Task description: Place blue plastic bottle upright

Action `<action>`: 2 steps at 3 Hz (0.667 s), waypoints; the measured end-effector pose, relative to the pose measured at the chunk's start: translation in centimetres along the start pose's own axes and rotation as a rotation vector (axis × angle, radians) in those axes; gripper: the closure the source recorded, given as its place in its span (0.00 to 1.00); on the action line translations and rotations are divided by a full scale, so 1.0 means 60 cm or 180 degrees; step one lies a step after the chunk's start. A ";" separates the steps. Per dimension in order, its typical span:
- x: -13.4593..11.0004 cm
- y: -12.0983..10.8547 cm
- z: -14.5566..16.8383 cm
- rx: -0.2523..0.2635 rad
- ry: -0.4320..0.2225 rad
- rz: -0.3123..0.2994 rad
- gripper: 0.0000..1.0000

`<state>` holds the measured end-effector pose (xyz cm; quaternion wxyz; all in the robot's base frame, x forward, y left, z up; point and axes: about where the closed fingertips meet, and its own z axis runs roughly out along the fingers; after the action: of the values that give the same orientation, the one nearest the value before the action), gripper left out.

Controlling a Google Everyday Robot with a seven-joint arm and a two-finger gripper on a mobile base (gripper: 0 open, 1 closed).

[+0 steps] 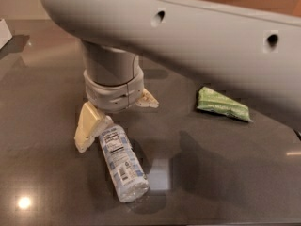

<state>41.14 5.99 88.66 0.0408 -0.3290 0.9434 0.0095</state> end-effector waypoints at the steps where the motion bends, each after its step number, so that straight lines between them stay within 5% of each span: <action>1: 0.011 0.015 0.025 -0.0022 0.0162 0.0051 0.00; 2: 0.018 0.024 0.046 -0.0056 0.0292 0.0095 0.00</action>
Offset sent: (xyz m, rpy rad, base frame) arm -0.0229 0.0037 -0.0485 -0.0833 0.1578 -0.0467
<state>39.63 6.57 85.81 -0.0055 -0.3153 0.9490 0.0034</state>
